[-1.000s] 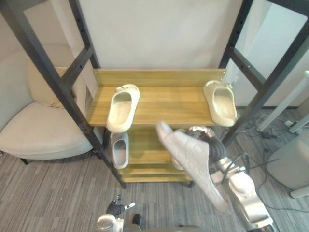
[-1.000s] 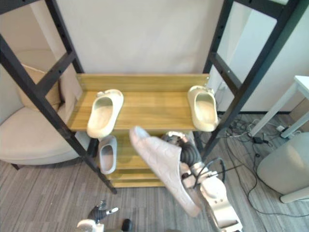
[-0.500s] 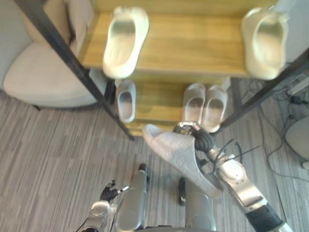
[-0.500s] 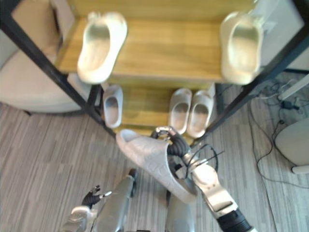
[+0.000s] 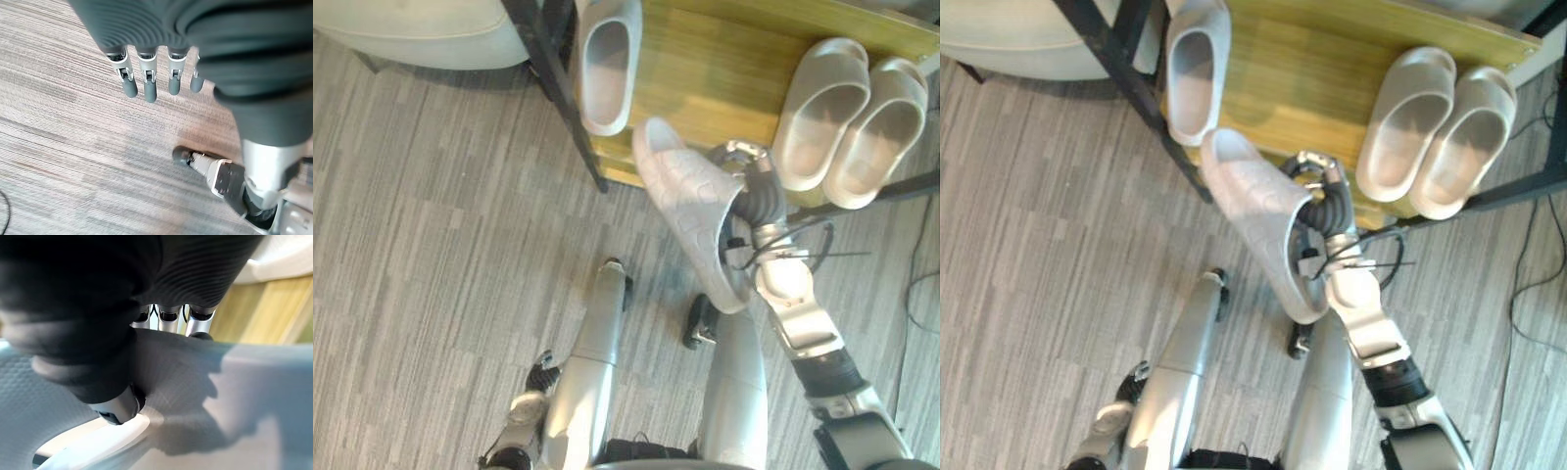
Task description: Organize the slippers on the shoe rack
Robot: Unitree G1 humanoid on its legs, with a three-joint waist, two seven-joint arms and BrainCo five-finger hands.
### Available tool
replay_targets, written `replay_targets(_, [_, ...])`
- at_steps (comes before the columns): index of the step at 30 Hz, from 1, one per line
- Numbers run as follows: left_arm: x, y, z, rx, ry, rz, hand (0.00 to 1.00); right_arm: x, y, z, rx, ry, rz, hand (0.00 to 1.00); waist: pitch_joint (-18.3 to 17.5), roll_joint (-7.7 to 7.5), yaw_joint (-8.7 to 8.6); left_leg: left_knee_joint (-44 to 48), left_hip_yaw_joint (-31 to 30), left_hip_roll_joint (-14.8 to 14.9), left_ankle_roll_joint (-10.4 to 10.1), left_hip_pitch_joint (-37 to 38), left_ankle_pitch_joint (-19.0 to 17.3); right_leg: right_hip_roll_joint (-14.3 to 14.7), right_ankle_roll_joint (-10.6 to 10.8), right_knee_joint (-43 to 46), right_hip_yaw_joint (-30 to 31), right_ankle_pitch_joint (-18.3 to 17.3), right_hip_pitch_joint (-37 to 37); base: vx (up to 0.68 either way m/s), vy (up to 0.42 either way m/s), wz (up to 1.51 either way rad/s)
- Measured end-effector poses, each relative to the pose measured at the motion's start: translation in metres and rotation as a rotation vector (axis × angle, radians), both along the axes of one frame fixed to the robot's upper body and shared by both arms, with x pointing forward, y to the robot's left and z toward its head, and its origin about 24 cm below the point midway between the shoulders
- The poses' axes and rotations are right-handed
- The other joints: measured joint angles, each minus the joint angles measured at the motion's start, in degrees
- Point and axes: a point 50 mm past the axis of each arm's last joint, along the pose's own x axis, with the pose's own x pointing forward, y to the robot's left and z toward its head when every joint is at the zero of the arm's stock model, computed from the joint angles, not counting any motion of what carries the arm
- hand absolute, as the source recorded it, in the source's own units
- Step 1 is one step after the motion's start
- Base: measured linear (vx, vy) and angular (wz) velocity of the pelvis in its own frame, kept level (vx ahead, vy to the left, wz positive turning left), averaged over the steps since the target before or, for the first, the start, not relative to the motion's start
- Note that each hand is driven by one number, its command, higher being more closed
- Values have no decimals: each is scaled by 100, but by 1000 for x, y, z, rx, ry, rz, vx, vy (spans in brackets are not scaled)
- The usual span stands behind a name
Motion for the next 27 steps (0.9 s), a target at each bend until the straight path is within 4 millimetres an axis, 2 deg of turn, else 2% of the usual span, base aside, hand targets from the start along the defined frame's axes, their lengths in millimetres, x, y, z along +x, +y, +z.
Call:
replay_targets(4, [2, 1, 2, 10, -13, 11, 0, 12, -15, 18, 54, -46, -134, 100, 0, 3, 50, 0, -75, -13, -72, -174, 37, -10, -70, 95, -70, -40, -179, -22, -52, 8])
replay_targets(12, [8, 0, 7, 25, -46, 27, 0, 35, -21, 54, 171, -108, -292, 100, -3, 9, 159, 185, -313, -27, -250, -403, -12, -22, -187, 412, -264, -305, -356, 7, -47, 10])
replay_targets(14, [11, 0, 9, 32, -54, 37, 0, 41, -28, 64, 207, -112, -334, 100, -3, 9, 249, 233, -360, -41, -298, -482, -30, -27, -253, 522, -307, -379, -441, 0, -50, 10])
replay_targets(27, [12, 0, 9, 24, -59, 87, 0, 71, -32, 106, 281, -68, -420, 100, -41, 67, 369, 309, -647, -51, -453, -621, -46, -26, -461, 734, -571, -570, -531, -6, -19, 5])
